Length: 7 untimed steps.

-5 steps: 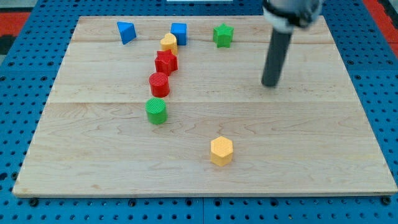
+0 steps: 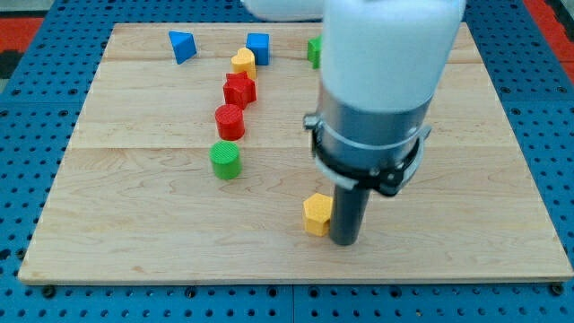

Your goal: Push the hexagon below the green circle

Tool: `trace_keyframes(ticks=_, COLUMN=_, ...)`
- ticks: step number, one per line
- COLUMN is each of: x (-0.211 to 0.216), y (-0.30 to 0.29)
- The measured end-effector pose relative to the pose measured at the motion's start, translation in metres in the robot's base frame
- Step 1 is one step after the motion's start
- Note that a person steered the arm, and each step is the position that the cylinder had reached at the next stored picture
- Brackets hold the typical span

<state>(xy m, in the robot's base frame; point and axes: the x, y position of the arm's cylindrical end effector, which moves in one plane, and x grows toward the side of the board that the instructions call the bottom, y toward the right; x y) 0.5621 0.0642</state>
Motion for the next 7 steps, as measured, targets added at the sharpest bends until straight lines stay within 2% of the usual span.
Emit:
trace_keyframes(ticks=1, x=-0.033, y=0.013)
trace_keyframes(ticks=2, x=0.026, y=0.021)
trace_keyframes(ticks=3, x=0.056, y=0.015)
trace_keyframes(ticks=4, x=0.04, y=-0.007)
trace_keyframes(ticks=7, x=-0.057, y=-0.032)
